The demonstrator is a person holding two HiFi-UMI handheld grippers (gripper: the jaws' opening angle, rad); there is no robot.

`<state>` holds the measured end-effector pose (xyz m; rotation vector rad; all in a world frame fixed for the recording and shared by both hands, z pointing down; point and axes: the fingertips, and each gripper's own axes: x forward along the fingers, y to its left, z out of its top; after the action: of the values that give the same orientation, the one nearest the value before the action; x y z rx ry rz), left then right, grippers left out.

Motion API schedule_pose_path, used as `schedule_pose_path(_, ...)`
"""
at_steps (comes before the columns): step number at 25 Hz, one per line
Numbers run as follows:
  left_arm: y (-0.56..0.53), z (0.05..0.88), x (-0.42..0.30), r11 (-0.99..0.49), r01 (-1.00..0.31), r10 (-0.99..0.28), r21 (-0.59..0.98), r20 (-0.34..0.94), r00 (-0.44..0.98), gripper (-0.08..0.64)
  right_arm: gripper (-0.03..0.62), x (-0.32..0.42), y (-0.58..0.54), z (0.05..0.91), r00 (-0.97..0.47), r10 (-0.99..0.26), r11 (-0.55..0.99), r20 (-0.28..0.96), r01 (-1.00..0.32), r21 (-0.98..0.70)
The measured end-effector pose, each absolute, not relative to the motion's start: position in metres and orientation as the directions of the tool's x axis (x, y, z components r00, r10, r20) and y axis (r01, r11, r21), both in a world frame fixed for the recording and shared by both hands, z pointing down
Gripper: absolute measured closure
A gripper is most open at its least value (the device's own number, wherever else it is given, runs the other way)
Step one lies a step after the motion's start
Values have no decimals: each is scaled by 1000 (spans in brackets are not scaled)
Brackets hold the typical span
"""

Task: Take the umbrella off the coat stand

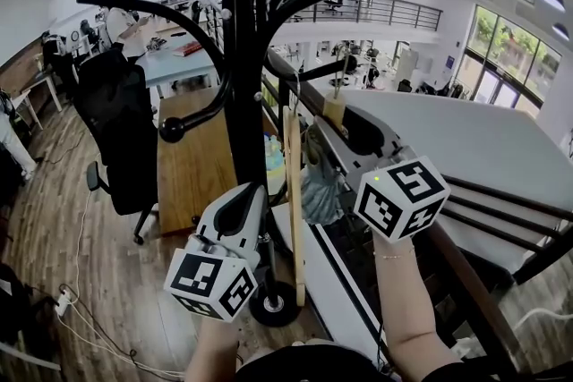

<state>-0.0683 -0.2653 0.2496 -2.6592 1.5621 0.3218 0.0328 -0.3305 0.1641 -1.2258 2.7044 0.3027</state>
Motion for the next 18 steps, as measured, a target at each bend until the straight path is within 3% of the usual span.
schedule_pose_path(18, -261, 262, -69, -506, -858, -856, 93, -176, 486, 542, 443, 69, -326, 172, -581, -783, 577, -222, -812, 90)
